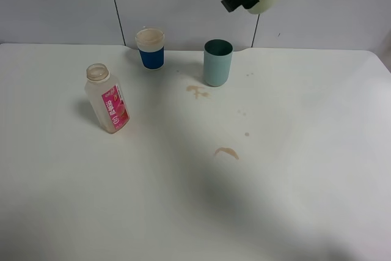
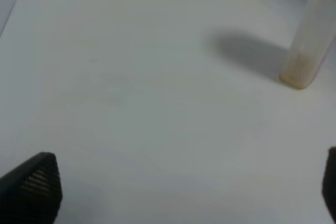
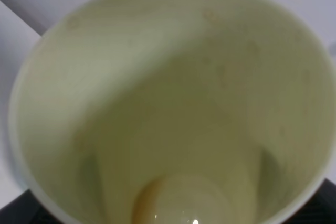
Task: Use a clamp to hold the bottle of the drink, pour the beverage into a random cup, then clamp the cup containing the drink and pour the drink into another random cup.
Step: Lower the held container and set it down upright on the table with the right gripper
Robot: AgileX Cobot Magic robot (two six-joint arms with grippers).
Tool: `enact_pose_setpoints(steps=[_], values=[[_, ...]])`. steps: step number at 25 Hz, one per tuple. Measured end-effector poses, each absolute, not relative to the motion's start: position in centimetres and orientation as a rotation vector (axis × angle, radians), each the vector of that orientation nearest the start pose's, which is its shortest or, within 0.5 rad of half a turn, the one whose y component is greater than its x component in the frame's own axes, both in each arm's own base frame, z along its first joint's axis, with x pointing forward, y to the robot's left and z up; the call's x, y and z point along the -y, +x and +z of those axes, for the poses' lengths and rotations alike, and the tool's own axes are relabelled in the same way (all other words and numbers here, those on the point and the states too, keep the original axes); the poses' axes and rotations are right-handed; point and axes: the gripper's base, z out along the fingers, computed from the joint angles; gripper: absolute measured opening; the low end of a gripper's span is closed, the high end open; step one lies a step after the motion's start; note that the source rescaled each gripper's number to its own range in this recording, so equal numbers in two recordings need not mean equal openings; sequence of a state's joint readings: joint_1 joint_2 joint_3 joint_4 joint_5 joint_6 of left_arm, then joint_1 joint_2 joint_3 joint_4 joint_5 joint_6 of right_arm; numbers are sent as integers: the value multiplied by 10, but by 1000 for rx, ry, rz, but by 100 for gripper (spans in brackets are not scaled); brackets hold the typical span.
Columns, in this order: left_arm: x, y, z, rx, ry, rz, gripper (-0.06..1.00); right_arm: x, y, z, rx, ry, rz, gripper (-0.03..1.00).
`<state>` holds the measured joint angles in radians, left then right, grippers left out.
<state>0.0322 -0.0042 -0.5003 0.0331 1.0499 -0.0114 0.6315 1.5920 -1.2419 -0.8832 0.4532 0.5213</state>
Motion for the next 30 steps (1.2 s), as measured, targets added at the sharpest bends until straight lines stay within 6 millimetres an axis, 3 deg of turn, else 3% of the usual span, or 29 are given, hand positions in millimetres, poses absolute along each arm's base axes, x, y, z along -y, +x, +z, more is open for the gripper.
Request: enact_pose_setpoints(steps=[3, 8, 13, 19, 30], values=[[-2, -5, 278, -2028, -46, 53, 100, -206, 302, 327, -1873, -811, 13, 0], [-2, -5, 278, -2028, -46, 53, 100, -225, 289, 316, -1741, -880, 209, 0], [-2, -5, 278, -2028, -46, 53, 100, -231, 274, 290, -1629, -927, 373, 0], [-2, -5, 278, -2028, -46, 53, 100, -228, 261, 257, -1636, -889, 506, 0], [-2, -5, 278, -2028, -46, 53, 100, -234, 275, 191, -1752, -733, 566, 0]])
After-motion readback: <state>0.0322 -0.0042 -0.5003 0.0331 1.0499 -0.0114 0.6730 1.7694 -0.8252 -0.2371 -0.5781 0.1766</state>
